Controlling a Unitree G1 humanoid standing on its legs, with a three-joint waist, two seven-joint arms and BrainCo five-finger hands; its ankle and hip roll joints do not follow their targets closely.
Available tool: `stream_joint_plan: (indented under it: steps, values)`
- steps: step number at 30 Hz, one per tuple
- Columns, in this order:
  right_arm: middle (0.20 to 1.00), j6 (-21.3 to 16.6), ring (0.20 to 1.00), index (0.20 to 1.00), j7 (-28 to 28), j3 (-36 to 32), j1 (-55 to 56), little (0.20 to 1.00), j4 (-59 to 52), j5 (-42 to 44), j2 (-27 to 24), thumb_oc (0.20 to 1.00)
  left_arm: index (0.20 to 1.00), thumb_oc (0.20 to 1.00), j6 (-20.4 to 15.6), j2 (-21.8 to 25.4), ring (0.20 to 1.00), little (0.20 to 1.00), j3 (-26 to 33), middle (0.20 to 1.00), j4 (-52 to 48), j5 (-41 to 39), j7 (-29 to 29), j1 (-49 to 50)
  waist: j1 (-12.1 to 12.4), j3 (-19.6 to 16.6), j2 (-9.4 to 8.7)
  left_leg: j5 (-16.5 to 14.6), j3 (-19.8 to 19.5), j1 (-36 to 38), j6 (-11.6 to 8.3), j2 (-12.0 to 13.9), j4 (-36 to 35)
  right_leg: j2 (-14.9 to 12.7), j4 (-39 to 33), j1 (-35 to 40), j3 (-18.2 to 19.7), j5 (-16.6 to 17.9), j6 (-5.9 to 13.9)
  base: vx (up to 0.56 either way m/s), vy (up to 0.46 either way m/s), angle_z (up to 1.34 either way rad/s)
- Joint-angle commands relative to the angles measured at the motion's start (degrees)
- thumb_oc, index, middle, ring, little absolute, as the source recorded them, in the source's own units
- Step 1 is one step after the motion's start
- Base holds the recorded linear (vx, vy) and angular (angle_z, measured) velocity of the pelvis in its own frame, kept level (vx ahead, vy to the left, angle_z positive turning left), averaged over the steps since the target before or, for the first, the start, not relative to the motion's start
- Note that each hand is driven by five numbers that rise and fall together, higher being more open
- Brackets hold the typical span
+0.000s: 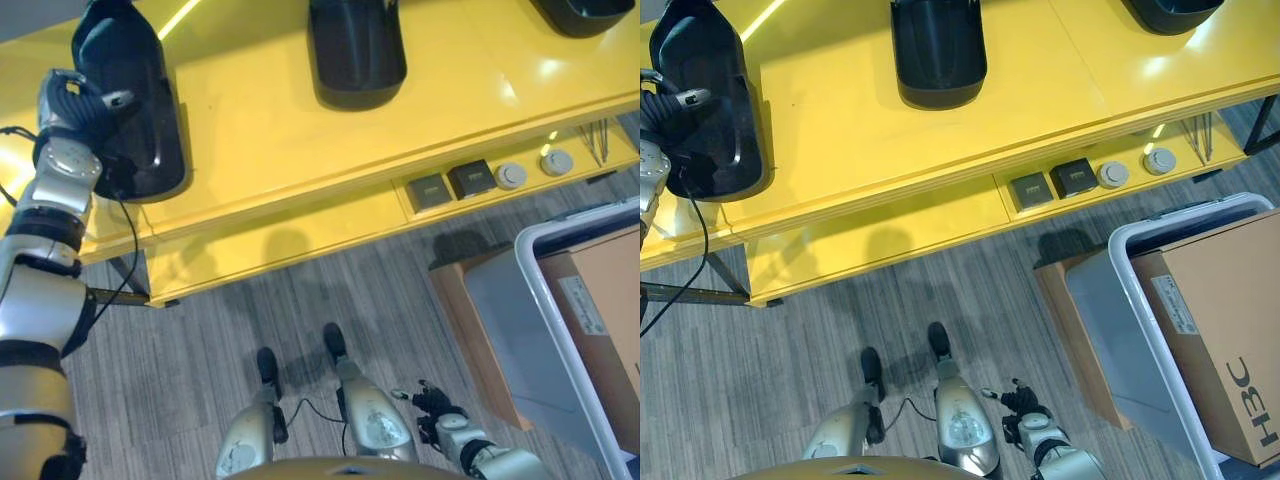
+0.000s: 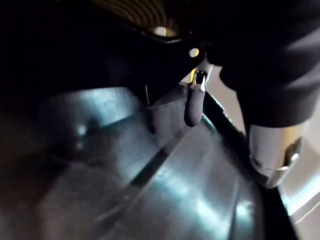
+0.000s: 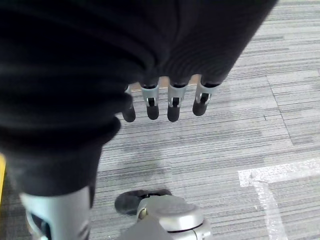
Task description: Move parts from the plastic box to the shelf.
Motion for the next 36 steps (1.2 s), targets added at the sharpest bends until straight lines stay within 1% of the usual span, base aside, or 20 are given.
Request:
stream_joint_plan:
  steps: [1,2,8,14,18,19,20,21,22,23,24,26,27,28,29,31,36]
  values:
    - [1.0,1.11,1.0,1.0,0.83,0.0,3.4,1.0,3.05,1.37,-1.03,1.0,1.0,1.0,-1.61,0.99,1.0,1.0,-2.31,1.0,2.85,0.81,2.07,-8.16,0.14,-5.36,1.68,-3.55,-2.34,2.9,-2.11,2.76,-0.05,-3.47,-0.29,2.37,0.72,-6.13,4.87,0.0,0.0,0.0]
    - [1.0,1.73,1.0,1.0,1.23,-0.2,4.24,1.0,3.84,0.41,-1.13,1.0,1.0,1.0,-1.48,0.88,1.0,1.0,-2.14,1.0,3.0,0.7,1.18,-7.68,0.24,-6.3,1.86,-3.83,-2.37,3.92,-2.05,2.81,-0.05,-3.64,-0.29,3.51,0.45,-6.54,4.88,0.0,0.0,0.0]
    - [1.0,2.07,1.0,1.0,1.72,-0.4,4.55,1.0,3.96,-0.06,-1.53,1.0,1.0,1.0,-1.41,1.39,1.0,1.0,-3.03,1.0,2.41,1.85,-0.63,-6.89,0.43,-7.74,2.06,-4.17,-2.86,5.04,-2.0,2.68,-0.05,-3.73,-0.29,4.95,0.06,-7.02,4.87,0.0,0.004,0.01]
    - [1.0,2.06,1.0,1.0,2.02,0.06,4.44,1.0,4.3,-0.18,-1.26,1.0,1.0,1.0,-1.14,0.37,1.0,1.0,-2.82,1.0,3.38,1.56,-0.98,-6.95,0.55,-8.07,2.06,-4.04,-2.93,4.51,-1.99,2.71,-0.05,-3.87,-0.29,4.8,-0.09,-6.95,4.91,0.0,0.0,0.0]
    - [1.0,1.92,1.0,1.0,2.07,0.39,4.41,1.0,4.46,-0.14,-0.74,1.0,1.0,1.0,-1.78,-1.22,1.0,1.0,-0.51,1.0,1.27,-0.85,-0.31,-5.13,0.71,-7.75,2.04,-4.04,-2.95,4.46,-1.9,2.56,-0.05,-4.05,-0.29,4.77,-0.05,-6.86,4.97,0.0,0.003,0.01]
    - [1.0,1.82,1.0,1.0,1.86,-0.09,4.62,1.0,4.49,-0.04,-0.29,1.0,1.0,1.0,-2.92,-1.76,1.0,1.0,2.32,1.0,-4.22,-2.51,1.25,-1.58,1.05,-7.53,1.94,-4.03,-3.09,4.53,-1.87,2.46,-0.05,-4.11,-0.29,5.0,-0.16,-6.92,4.91,-0.01,0.009,0.04]
    - [1.0,1.82,1.0,1.0,1.86,-0.03,4.66,1.0,4.48,-0.04,-0.34,1.0,1.0,1.0,-2.85,-1.75,1.0,1.0,2.47,1.0,-4.4,-2.46,1.29,-1.36,1.0,-7.55,1.98,-4.04,-3.09,4.56,-1.87,2.46,-0.05,-4.11,-0.29,5.02,-0.16,-6.93,4.91,0.0,0.005,0.03]
    - [1.0,1.68,1.0,1.0,1.71,-0.39,4.94,1.0,4.34,0.06,-0.09,1.0,1.0,1.0,-3.67,-1.57,1.0,1.0,5.0,1.0,-9.32,-2.66,2.63,1.97,1.18,-7.53,1.92,-4.1,-3.13,4.66,-1.84,2.41,-0.05,-4.13,-0.29,5.16,-0.32,-7.01,4.89,0.0,0.0,0.0]
    - [1.0,1.25,1.0,1.0,1.42,-1.55,5.45,1.0,3.66,0.14,0.42,1.0,1.0,1.0,-4.75,-1.11,1.0,1.0,9.14,1.0,-18.33,-2.06,3.58,10.28,1.87,-7.47,1.47,-4.16,-3.25,4.9,-1.78,2.42,-0.05,-4.17,-0.29,5.52,-0.52,-7.23,4.78,0.0,0.0,0.0]
    - [1.0,1.28,1.0,1.0,1.49,-1.99,5.91,1.0,3.63,-0.18,0.59,1.0,1.0,1.0,-5.32,-1.75,1.0,1.0,12.19,1.0,-23.35,-2.44,3.88,15.55,2.12,-7.52,1.29,-4.26,-3.39,5.07,-1.72,2.38,-0.05,-4.17,-0.29,5.79,-0.52,-7.38,4.69,0.0,0.0,0.0]
    - [1.0,1.28,1.0,1.0,1.49,-1.82,6.02,1.0,3.6,-0.19,0.46,1.0,1.0,1.0,-5.15,-1.77,1.0,1.0,12.6,1.0,-23.79,-2.32,3.92,16.12,1.98,-7.61,1.41,-4.28,-3.38,5.11,-1.72,2.38,-0.05,-4.17,-0.29,5.83,-0.5,-7.39,4.69,0.0,0.0,0.0]
    - [1.0,1.37,1.0,1.0,1.33,-2.85,6.61,1.0,3.69,-1.13,0.85,1.0,1.0,1.0,-6.03,-2.88,1.0,1.0,16.74,1.0,-31.61,-1.33,4.22,24.79,2.58,-7.64,1.01,-4.46,-3.62,5.38,-1.66,2.25,-0.05,-4.17,-0.29,6.27,-0.58,-7.75,4.54,0.02,0.009,0.1]
    - [1.0,1.37,1.0,1.0,1.32,-2.69,6.71,1.0,3.67,-1.14,0.76,1.0,1.0,1.0,-5.87,-2.92,1.0,1.0,17.1,1.0,-32.0,-1.22,4.23,25.3,2.44,-7.72,1.09,-4.47,-3.62,5.42,-1.65,2.25,-0.05,-4.17,-0.29,6.3,-0.58,-7.77,4.55,0.02,0.018,0.08]
    - [1.0,1.43,1.0,1.0,1.38,-3.3,7.07,1.0,3.66,-2.24,0.93,1.0,1.0,1.0,-5.88,-4.82,1.0,1.0,20.78,1.0,-37.58,0.59,4.04,33.02,2.85,-7.79,0.84,-4.59,-3.72,5.57,-1.6,2.26,-0.05,-4.19,-0.29,6.58,-0.69,-7.96,4.43,0.0,0.0,0.0]
    - [1.0,1.48,1.0,1.0,1.38,-3.64,7.19,1.0,3.56,-2.72,0.99,1.0,1.0,1.0,-5.88,-5.41,1.0,1.0,22.31,1.0,-40.12,1.41,3.42,36.68,3.09,-7.91,0.7,-4.66,-3.77,5.57,-1.58,2.24,-0.05,-4.18,-0.29,6.64,-0.78,-8.02,4.36,0.02,0.018,0.05]
    - [1.0,1.54,1.0,1.0,1.37,-4.25,7.13,1.0,3.55,-3.7,1.16,1.0,1.0,1.0,-5.9,-7.6,1.0,1.0,25.39,1.0,-42.36,2.6,4.22,41.41,3.58,-8.16,0.35,-4.8,-3.9,5.38,-1.55,2.34,-0.05,-4.24,-0.29,6.62,-1.17,-8.14,4.3,0.01,0.011,0.1]
    - [1.0,1.1,1.0,1.0,0.92,-4.35,6.71,1.0,3.16,-3.78,1.5,1.0,1.0,1.0,-6.98,-9.82,1.0,1.0,27.55,1.0,-45.83,3.93,6.13,44.3,3.9,-8.22,-0.02,-4.76,-4.3,4.84,-1.56,2.45,-0.05,-4.23,-0.29,6.3,-1.44,-8.19,4.24,0.0,0.0,0.11]
